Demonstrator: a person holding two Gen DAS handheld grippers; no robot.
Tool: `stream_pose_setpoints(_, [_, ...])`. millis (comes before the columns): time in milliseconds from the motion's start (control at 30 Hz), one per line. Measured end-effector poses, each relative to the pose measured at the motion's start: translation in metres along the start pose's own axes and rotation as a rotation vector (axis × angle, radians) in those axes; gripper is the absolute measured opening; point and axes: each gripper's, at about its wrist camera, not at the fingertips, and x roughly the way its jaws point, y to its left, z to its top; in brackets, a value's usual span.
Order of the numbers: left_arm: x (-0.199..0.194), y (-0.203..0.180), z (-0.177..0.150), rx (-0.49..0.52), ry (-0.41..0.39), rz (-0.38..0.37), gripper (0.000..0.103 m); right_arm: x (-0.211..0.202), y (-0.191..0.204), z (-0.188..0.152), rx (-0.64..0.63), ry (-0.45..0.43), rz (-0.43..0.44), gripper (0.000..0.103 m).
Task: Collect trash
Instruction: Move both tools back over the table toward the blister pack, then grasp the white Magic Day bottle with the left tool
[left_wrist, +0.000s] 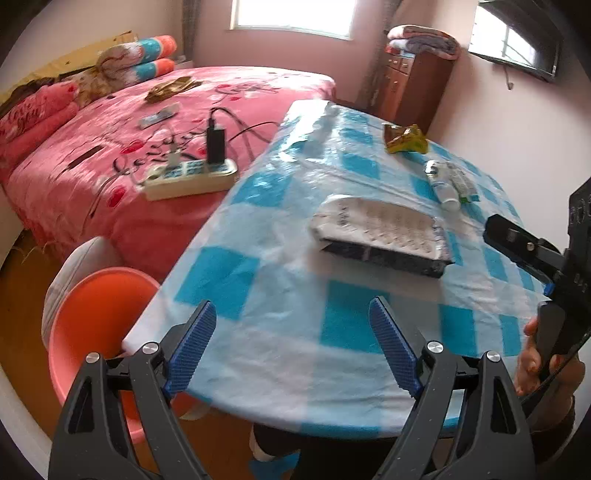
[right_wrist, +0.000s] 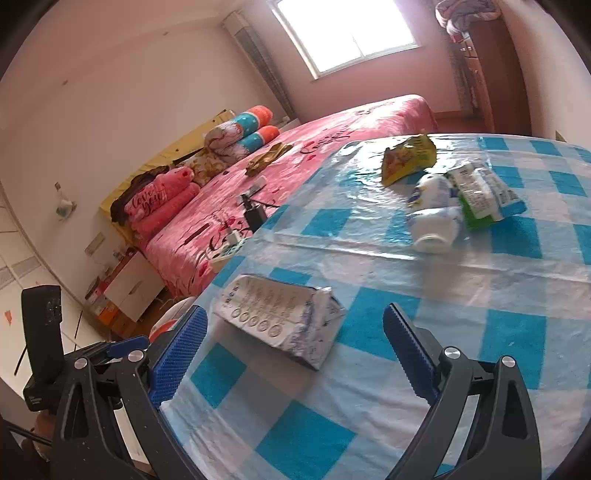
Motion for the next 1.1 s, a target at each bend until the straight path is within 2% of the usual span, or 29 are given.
stream_pose_setpoints(467, [0.02,-0.054,0.026,0.107,0.008,-0.054,0.086,-0.02,-0.05,0.014,0.091,-0.047,-0.056,0.095])
stream_pose_setpoints(767, [0.034,-0.103,0.061,0.225,-0.011,-0.091,0.087,-0.037,-0.09,0.023,0.145,-0.093,-0.113,0.095])
stream_pose_setpoints(967, [0.057,-0.146,0.084,0.339,0.02,-0.117,0.09,-0.052,-0.127,0.03,0.223,-0.138,-0.162,0.095])
stream_pose_setpoints(1100, [0.078,-0.173,0.099,0.377,0.062,-0.156,0.09,-0.062,-0.15,0.03,0.273,-0.162,-0.182,0.095])
